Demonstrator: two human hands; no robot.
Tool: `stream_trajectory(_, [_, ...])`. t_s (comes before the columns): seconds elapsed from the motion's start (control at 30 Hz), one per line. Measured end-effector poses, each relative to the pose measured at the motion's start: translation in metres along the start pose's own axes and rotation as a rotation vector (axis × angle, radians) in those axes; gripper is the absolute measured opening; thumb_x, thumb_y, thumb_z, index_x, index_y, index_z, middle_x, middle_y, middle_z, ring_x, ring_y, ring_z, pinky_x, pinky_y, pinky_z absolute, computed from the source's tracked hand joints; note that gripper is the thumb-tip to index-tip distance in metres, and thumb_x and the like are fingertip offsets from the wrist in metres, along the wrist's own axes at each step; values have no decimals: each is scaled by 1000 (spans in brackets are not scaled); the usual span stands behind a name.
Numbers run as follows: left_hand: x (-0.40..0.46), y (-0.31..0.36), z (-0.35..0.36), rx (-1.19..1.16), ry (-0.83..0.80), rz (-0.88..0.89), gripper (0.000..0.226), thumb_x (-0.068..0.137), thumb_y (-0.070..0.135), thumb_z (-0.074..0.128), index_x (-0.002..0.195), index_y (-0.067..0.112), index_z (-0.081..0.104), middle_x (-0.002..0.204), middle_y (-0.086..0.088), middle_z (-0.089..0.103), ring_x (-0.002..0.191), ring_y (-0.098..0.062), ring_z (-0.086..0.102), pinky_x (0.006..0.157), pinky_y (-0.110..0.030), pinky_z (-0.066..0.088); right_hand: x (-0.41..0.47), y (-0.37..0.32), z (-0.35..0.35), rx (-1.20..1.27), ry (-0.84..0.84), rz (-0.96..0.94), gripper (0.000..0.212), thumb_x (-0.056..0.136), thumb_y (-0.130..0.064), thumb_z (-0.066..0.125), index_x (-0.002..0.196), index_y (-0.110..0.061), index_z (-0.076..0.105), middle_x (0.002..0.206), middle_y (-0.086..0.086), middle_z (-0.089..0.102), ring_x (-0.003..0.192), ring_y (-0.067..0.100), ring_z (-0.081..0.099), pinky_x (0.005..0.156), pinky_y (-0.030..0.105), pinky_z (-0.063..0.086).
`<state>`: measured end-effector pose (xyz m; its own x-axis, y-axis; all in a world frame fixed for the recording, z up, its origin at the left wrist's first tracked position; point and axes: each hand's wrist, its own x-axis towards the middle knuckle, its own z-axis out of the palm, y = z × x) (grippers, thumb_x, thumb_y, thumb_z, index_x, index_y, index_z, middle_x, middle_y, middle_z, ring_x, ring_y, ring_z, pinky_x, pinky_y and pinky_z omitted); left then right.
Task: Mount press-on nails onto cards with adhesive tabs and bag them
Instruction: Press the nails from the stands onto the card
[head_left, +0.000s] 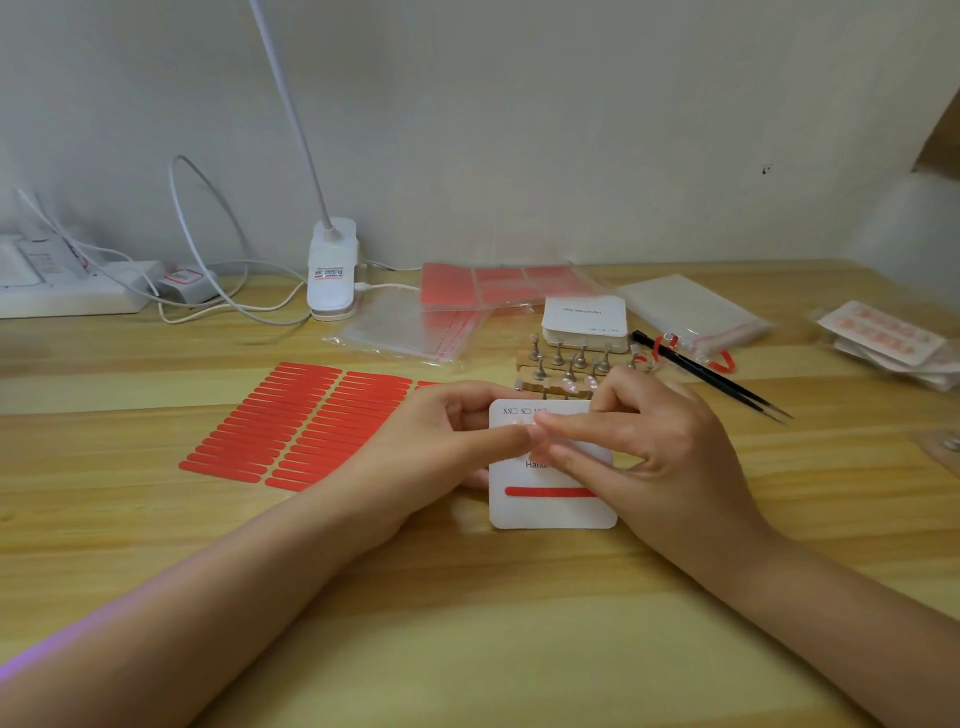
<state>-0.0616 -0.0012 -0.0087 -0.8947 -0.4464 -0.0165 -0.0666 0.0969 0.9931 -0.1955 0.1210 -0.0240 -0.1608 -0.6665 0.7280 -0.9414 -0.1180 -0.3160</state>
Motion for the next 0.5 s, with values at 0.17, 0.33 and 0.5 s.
stream_trajectory(0.17, [1, -1, 1, -21, 22, -12, 15, 81, 12, 67, 93, 19, 70, 88, -4, 74, 82, -17, 71, 70, -25, 58, -1, -2, 0, -66, -8, -29, 24, 79, -39, 57, 88, -25, 75, 60, -1, 46, 65, -2, 29, 62, 25, 30])
stream_trajectory(0.33, [0, 0, 1, -12, 19, -20, 15, 80, 14, 68, 94, 22, 69, 86, -2, 74, 80, -15, 71, 62, -19, 55, -1, -2, -1, -91, -17, -31, 26, 79, -40, 57, 88, -24, 75, 61, -1, 47, 63, 0, 31, 61, 27, 33])
stream_trajectory(0.5, [1, 1, 1, -9, 27, -35, 15, 82, 11, 66, 93, 21, 69, 85, -2, 75, 78, -14, 71, 59, -18, 53, -1, -1, 0, -72, -26, -33, 26, 78, -39, 58, 90, -23, 75, 61, -1, 47, 68, -3, 29, 64, 24, 30])
